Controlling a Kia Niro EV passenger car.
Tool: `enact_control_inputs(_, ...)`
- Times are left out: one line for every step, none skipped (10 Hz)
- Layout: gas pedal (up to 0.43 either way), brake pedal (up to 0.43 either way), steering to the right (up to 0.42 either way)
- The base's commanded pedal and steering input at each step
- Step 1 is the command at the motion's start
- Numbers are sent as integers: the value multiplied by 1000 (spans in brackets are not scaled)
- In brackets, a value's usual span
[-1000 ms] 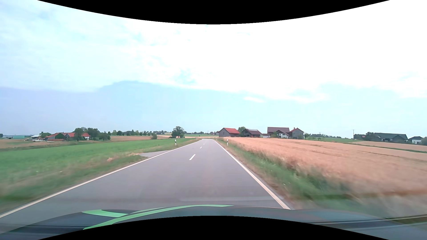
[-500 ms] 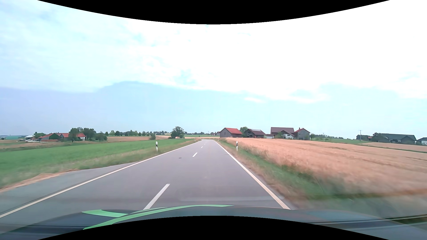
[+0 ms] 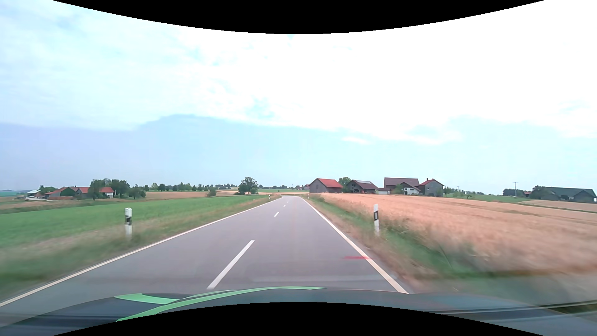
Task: Follow the waypoints while adhering to traffic rules and regulations
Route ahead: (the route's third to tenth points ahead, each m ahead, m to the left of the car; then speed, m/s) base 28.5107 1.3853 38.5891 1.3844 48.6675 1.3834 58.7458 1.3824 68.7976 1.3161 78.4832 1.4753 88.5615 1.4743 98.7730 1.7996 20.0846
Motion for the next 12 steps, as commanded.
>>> enact_control_inputs(87,0,-3)
enact_control_inputs(87,0,-2)
enact_control_inputs(87,0,0)
enact_control_inputs(87,0,0)
enact_control_inputs(98,0,0)
enact_control_inputs(98,0,1)
enact_control_inputs(110,0,1)
enact_control_inputs(110,0,1)
enact_control_inputs(110,0,1)
enact_control_inputs(110,0,1)
enact_control_inputs(110,0,0)
enact_control_inputs(110,0,1)
